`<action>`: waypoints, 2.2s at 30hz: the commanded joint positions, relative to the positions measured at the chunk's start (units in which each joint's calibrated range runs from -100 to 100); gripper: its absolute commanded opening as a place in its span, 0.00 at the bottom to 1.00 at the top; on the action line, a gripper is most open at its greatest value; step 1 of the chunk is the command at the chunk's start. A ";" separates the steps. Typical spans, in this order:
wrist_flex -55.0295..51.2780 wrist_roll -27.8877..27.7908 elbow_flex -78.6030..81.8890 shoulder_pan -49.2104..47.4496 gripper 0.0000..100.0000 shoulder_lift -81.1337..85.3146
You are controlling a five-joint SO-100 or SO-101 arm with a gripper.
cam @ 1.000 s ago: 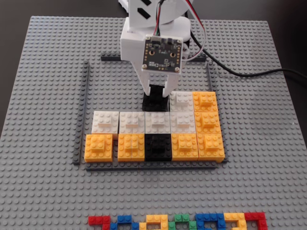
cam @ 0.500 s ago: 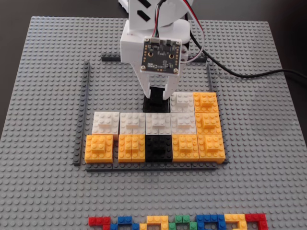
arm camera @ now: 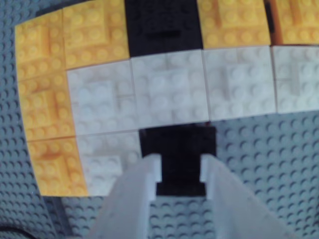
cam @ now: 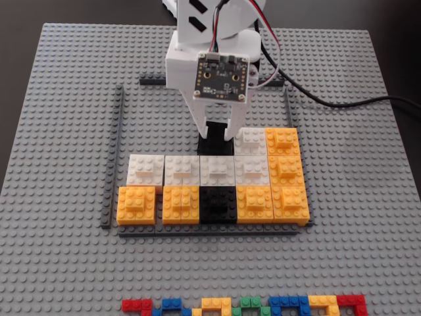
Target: Grab the cube and place it into the grid
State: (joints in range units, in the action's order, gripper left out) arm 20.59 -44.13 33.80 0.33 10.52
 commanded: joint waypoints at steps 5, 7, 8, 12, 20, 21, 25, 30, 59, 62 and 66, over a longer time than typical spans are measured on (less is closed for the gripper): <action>0.62 -0.05 -0.77 0.15 0.10 2.38; 0.62 -0.05 -0.77 0.30 0.10 2.38; 0.62 -0.05 -0.77 0.30 0.10 2.38; 0.62 -0.05 -0.77 0.45 0.10 2.47; 0.62 -0.24 -0.41 0.74 0.19 2.90; 0.62 -0.29 -0.32 0.74 0.19 2.98; 0.66 -0.15 -0.32 0.81 0.19 3.07; 0.71 -0.10 -0.32 0.89 0.19 3.33; -3.93 -2.54 -1.32 3.47 0.17 14.93; -3.49 -2.59 0.41 3.32 0.17 15.11; -2.66 -2.59 2.76 3.10 0.17 14.93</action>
State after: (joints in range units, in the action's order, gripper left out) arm 16.83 -46.32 36.10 3.54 22.31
